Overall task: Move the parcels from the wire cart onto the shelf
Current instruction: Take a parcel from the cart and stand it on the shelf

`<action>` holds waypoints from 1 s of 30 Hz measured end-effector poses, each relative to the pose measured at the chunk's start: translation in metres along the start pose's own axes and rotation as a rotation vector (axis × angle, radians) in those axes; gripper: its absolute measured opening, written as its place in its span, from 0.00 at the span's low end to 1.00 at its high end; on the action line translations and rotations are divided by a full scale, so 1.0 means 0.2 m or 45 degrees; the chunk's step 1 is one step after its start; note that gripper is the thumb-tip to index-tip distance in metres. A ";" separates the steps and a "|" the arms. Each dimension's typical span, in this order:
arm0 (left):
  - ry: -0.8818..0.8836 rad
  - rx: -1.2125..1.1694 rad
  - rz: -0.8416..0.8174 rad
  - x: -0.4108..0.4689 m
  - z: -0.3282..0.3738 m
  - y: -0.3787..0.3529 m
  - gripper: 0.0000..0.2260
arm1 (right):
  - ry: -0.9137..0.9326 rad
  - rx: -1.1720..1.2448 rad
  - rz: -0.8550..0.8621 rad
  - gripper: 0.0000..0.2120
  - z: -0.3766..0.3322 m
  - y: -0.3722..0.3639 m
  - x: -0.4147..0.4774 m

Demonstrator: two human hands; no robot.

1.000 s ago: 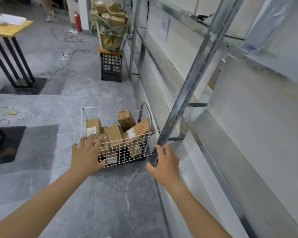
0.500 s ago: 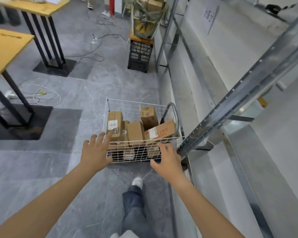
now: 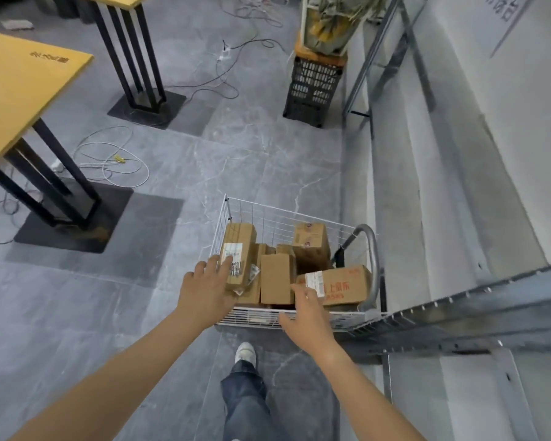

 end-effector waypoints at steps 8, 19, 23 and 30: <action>0.130 0.041 -0.194 0.28 -0.10 -0.30 0.33 | -0.064 0.185 -0.212 0.24 0.02 -0.22 0.45; 0.143 -0.240 -0.315 0.40 -0.15 -0.79 0.34 | -0.409 0.329 -0.438 0.25 0.19 -0.78 0.75; 0.184 -0.227 -0.309 0.48 -0.24 -0.95 0.33 | -0.532 0.425 -0.509 0.24 0.23 -1.02 0.83; 0.136 -0.187 -0.204 0.57 -0.43 -1.12 0.34 | -0.791 0.512 -0.630 0.27 0.33 -1.44 0.93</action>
Point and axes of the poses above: each hand's wrist, its own x-axis towards the middle knuckle, its own y-axis out of the back of the hand, z = x × y, the point moved 9 cm from there along x, towards the middle knuckle, and after that the axes turned 14 degrees about z, right-handed, at the moved point
